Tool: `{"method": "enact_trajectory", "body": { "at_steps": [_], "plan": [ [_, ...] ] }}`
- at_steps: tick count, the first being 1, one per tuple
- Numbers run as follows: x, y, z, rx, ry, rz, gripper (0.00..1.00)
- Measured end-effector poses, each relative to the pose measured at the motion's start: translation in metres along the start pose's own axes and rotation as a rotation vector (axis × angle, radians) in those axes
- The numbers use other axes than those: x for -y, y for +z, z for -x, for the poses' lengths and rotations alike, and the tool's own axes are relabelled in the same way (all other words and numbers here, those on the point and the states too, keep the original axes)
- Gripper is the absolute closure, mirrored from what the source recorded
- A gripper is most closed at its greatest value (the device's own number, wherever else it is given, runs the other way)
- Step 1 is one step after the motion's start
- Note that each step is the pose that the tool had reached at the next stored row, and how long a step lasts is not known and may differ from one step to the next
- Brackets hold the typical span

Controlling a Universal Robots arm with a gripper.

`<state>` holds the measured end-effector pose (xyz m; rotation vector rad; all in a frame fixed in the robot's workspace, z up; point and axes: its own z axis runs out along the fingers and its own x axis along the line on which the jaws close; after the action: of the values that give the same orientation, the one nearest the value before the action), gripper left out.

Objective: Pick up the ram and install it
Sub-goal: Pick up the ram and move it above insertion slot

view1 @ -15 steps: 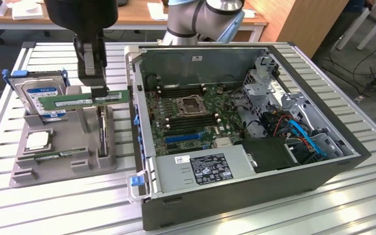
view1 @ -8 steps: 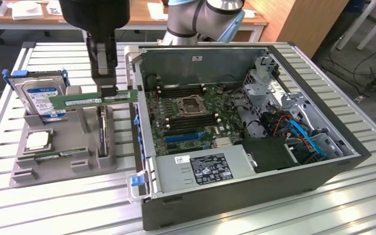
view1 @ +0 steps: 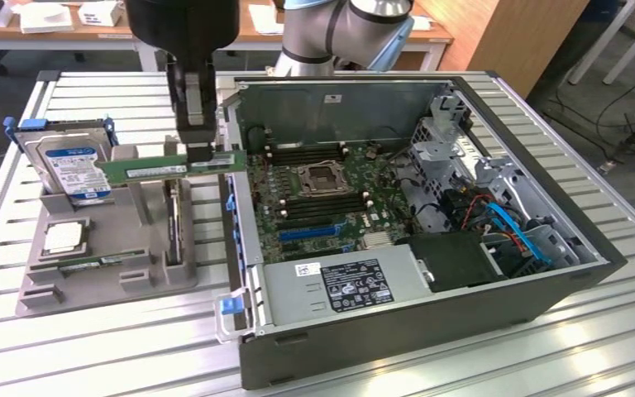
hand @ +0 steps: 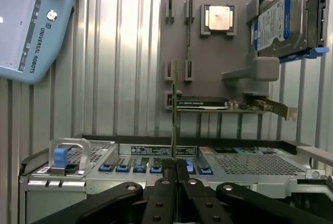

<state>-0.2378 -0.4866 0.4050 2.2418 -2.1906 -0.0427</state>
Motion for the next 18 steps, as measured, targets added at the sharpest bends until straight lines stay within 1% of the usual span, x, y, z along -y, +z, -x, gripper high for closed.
{"method": "enact_trajectory", "body": {
  "at_steps": [6,18],
  "plan": [
    [0.0115,-0.0003,0.000,0.0000,0.000,0.0000,0.89],
    [0.0391,-0.0009,-0.001,0.0001,0.000,-0.0001,0.89]
  ]
}}
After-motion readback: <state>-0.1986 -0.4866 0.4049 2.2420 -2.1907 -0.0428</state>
